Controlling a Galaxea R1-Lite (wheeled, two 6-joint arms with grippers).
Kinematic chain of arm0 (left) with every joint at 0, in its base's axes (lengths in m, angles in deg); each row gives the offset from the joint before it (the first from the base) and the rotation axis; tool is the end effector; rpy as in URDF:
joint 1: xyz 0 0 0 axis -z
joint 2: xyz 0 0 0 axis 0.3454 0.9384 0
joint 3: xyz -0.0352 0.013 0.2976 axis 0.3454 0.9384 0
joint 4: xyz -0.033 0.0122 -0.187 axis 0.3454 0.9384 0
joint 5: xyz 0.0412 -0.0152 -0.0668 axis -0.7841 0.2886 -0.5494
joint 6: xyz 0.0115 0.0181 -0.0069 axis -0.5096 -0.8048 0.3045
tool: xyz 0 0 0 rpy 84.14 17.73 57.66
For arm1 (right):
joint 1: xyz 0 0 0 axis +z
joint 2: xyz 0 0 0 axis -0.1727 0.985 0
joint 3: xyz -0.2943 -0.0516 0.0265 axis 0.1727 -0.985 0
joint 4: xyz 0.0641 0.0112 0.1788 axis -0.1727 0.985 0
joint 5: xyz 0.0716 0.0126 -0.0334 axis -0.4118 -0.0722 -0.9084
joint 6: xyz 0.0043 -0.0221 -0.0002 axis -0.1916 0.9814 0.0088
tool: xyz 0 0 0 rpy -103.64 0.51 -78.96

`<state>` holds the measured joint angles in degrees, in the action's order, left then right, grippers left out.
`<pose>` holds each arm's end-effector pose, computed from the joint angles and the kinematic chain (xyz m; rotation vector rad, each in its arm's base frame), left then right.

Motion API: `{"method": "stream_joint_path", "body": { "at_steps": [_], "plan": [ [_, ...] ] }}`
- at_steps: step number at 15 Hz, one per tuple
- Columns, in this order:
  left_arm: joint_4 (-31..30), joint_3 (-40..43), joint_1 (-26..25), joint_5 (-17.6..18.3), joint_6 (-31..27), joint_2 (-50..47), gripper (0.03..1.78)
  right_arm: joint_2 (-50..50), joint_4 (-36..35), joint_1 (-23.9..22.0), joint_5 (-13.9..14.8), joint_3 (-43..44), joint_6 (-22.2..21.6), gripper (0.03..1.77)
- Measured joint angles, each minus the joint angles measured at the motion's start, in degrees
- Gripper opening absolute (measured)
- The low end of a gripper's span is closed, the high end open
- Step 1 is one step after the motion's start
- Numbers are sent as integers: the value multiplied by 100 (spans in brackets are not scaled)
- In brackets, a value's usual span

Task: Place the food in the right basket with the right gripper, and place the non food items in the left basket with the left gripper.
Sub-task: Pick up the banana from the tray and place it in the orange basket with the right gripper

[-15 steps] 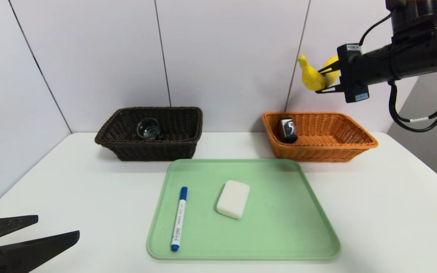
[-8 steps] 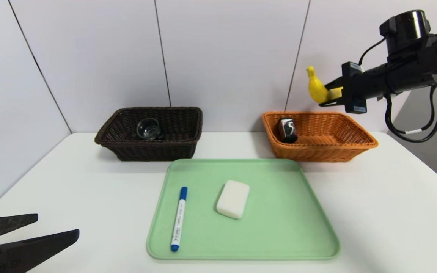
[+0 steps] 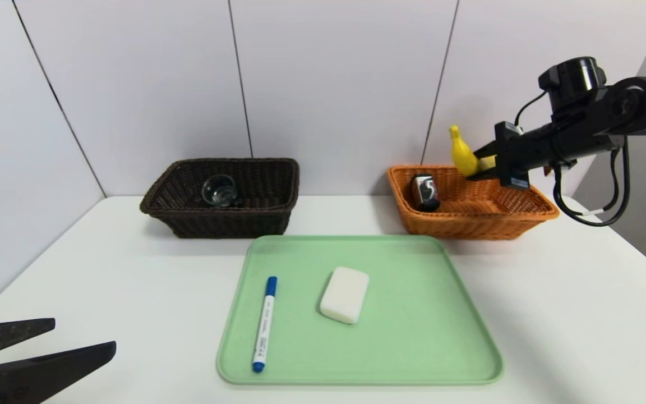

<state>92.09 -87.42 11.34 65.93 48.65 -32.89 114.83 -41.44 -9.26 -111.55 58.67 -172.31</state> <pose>0.0655 -0.0389 0.2447 -0.1755 0.5556 -0.4060 0.4120 0.0136 0.2416 1.6678 0.8543 -0.2558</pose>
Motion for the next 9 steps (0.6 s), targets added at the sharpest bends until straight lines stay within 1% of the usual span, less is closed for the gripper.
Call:
{"method": "stream_joint_path", "body": {
  "at_steps": [9],
  "plan": [
    [0,-1,0,-6,0,-11,169,202,80,-79,-35,-5,46,54]
  ]
}}
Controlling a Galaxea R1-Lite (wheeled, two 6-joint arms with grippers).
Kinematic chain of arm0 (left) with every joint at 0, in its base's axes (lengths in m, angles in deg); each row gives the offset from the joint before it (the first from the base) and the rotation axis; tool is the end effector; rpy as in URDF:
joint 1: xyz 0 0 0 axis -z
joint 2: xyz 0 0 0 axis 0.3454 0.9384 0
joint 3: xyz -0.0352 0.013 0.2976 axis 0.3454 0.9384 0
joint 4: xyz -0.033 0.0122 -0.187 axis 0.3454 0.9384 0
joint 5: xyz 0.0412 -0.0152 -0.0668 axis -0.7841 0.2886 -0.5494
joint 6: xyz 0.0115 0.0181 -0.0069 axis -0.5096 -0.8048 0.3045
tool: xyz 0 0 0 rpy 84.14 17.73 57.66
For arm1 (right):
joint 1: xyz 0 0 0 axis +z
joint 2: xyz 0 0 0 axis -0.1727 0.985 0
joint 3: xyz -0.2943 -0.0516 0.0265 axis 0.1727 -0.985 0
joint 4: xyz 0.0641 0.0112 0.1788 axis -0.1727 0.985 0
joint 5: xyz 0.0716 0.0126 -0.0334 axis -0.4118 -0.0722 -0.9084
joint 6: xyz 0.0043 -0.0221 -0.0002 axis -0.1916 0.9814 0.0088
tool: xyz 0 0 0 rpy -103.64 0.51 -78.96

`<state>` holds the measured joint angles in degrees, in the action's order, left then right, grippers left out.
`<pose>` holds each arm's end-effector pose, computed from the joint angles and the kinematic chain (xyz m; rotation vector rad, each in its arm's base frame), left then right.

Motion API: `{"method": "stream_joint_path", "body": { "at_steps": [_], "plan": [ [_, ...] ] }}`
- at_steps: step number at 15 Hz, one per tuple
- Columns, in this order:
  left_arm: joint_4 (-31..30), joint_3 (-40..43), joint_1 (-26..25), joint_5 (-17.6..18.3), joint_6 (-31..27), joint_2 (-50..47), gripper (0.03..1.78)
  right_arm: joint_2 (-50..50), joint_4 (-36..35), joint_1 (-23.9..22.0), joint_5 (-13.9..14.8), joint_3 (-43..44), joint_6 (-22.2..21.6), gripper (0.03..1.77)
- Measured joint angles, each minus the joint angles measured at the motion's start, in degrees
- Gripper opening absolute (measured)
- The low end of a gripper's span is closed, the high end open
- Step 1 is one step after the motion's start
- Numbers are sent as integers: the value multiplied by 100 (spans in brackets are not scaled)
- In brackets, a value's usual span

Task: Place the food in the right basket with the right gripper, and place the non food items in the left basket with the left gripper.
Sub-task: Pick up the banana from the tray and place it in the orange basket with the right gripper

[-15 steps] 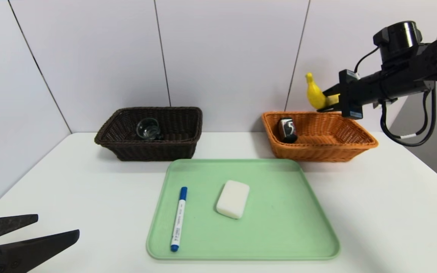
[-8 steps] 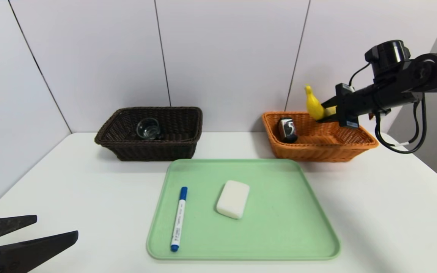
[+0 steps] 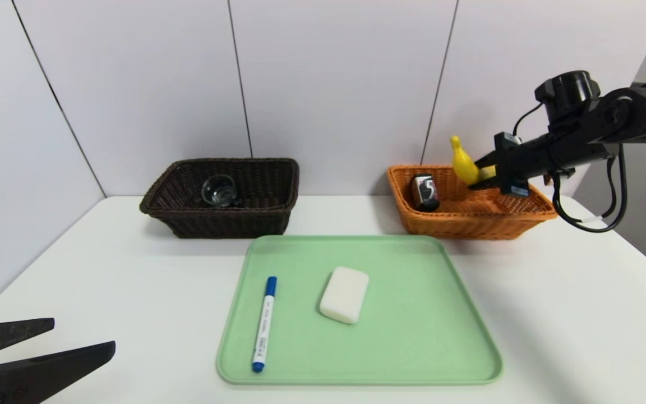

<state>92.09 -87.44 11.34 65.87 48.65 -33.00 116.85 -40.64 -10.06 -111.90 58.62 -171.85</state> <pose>0.0651 -0.0387 0.2449 -0.1760 0.5532 -0.4054 0.4194 0.0080 0.2257 1.6677 0.8852 -0.2997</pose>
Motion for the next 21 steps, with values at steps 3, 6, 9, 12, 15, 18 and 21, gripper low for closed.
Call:
{"method": "stream_joint_path", "body": {
  "at_steps": [3,6,9,12,15,18,21],
  "plan": [
    [33,0,0,0,2,-12,169,116,5,-46,-39,27,-5,54],
    [74,0,0,-2,2,-30,169,184,-9,-49,-169,35,59,54],
    [72,0,0,-5,0,-41,169,245,-4,-52,-183,49,138,54],
    [72,0,1,-2,0,-43,169,346,2,-68,-246,88,94,54],
    [74,0,0,-9,-5,-43,169,446,2,-123,-246,104,74,54],
    [72,0,0,-7,-9,-43,169,527,2,-138,-249,105,88,54],
    [72,0,0,-7,-7,-43,169,545,-10,-143,-262,105,124,66]
  ]
}}
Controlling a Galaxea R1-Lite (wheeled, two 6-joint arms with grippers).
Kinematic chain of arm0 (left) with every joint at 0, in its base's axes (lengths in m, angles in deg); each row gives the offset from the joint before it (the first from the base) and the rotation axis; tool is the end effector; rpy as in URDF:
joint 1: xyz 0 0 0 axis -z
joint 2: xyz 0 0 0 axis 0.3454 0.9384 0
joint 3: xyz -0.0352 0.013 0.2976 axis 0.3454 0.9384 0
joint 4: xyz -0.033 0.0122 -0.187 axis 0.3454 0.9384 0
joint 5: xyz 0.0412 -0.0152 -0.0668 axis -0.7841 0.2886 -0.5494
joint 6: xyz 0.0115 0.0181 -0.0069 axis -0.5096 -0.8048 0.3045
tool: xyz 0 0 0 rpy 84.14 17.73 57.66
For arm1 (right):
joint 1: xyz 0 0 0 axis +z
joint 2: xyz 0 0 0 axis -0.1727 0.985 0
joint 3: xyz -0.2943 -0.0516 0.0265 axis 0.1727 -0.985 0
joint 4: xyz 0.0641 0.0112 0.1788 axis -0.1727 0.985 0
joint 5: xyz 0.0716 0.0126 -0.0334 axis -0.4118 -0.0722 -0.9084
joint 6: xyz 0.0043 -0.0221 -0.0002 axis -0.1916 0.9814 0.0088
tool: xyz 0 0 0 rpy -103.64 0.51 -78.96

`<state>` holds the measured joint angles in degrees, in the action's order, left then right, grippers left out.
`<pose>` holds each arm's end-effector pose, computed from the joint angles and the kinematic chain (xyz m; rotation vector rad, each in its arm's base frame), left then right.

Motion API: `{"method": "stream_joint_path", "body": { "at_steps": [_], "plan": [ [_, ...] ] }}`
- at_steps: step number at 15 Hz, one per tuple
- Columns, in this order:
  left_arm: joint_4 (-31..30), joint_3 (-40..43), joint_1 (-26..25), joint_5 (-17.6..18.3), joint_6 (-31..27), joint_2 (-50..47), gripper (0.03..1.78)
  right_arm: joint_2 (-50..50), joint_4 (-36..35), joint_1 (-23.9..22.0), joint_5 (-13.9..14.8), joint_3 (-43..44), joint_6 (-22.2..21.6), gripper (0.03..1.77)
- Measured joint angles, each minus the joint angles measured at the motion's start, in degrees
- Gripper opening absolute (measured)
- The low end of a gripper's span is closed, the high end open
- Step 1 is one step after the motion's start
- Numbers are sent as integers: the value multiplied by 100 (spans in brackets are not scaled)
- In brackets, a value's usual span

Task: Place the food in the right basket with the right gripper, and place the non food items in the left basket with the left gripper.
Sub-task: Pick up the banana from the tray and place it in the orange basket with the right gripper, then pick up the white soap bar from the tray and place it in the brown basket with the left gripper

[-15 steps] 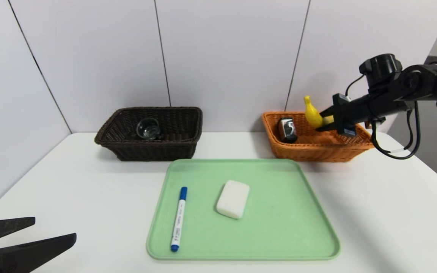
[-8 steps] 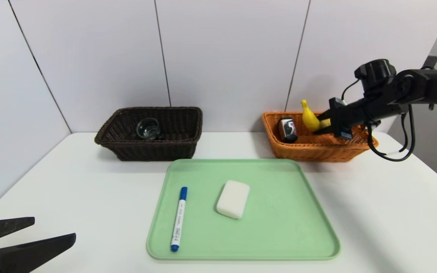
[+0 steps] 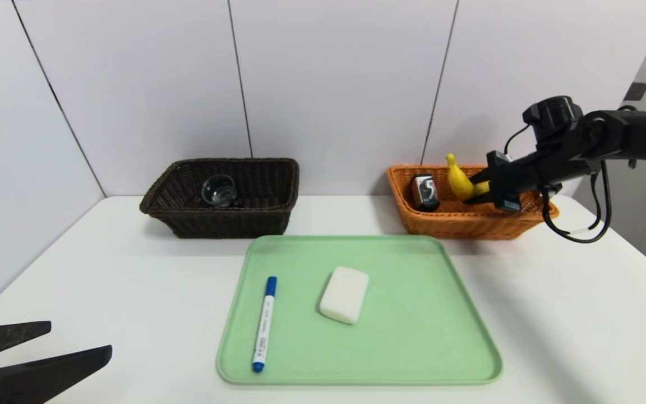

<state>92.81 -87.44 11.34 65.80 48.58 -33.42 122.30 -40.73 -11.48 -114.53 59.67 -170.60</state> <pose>0.0630 -0.0374 0.2444 -0.1729 0.5575 -0.4035 0.4398 -0.0020 0.1900 1.6725 0.9575 -0.3339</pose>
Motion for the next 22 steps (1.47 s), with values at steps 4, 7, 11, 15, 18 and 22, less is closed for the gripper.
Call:
{"method": "stream_joint_path", "body": {
  "at_steps": [4,7,11,15,18,22],
  "plan": [
    [5,6,1,-1,0,0,169,0,-2,16,-83,0,74,108],
    [7,9,1,-1,0,0,169,-16,-16,9,-41,2,121,128],
    [7,-10,1,-1,0,-2,169,-391,-29,90,-20,24,568,145],
    [2,-24,1,2,-1,0,169,-1235,-60,514,-15,27,1368,156],
    [5,-165,6,13,0,74,169,-1941,-2,1022,-76,24,2120,161],
    [-9,-636,12,24,0,585,169,-2647,922,1736,176,16,3547,165]
  ]
}}
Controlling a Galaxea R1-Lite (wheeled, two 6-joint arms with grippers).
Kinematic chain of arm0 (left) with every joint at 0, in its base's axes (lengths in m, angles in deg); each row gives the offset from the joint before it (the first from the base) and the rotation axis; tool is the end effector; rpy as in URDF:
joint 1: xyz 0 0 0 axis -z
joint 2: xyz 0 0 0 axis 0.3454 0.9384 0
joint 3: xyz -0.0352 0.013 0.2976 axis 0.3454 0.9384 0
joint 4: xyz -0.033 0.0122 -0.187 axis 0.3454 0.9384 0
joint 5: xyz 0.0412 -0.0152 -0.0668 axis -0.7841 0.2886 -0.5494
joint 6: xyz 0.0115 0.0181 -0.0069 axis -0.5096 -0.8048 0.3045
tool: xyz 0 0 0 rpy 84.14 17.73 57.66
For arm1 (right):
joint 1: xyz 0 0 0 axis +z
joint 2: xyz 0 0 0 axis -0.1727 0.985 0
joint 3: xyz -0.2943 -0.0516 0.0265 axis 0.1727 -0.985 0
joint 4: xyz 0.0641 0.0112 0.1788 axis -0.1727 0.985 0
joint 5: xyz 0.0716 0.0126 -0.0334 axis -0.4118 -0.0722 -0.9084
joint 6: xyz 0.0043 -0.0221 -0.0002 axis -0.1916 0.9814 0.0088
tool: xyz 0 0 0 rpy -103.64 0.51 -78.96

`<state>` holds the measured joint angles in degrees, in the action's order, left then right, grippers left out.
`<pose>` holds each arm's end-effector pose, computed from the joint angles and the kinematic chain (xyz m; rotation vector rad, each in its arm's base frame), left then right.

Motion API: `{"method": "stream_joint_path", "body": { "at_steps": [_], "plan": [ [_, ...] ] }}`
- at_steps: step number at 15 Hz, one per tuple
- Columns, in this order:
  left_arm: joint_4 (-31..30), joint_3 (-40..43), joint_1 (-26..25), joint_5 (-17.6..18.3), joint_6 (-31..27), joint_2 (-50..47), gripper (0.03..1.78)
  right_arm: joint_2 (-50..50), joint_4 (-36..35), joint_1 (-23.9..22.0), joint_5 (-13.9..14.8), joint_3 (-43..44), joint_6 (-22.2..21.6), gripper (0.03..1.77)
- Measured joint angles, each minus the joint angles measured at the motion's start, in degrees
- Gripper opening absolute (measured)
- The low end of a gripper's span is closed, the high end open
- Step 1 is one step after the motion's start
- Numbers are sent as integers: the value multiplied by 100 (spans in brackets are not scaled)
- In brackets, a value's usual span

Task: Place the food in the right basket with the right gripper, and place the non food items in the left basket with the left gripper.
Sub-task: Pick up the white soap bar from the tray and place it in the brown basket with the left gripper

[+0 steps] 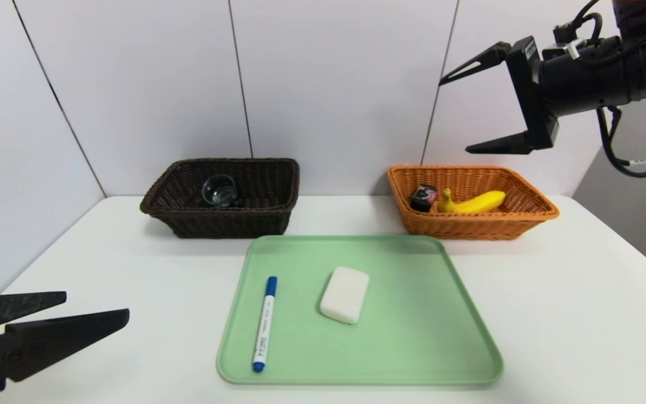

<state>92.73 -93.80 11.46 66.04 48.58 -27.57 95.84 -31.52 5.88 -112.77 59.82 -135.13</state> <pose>0.0834 -0.0503 0.2656 -0.1765 0.5492 -0.4117 0.2884 0.0913 0.3518 0.9553 0.8105 0.3702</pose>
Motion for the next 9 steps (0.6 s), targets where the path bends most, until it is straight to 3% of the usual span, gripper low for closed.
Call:
{"method": "stream_joint_path", "body": {
  "at_steps": [2,6,9],
  "plan": [
    [-20,-399,20,5,-1,430,169,-269,571,335,657,-9,990,166],
    [-80,-851,230,-17,-205,1179,169,-612,778,510,1958,-50,3245,168],
    [-474,-909,294,-13,-406,1598,169,-750,862,416,2354,-325,4940,169]
  ]
}}
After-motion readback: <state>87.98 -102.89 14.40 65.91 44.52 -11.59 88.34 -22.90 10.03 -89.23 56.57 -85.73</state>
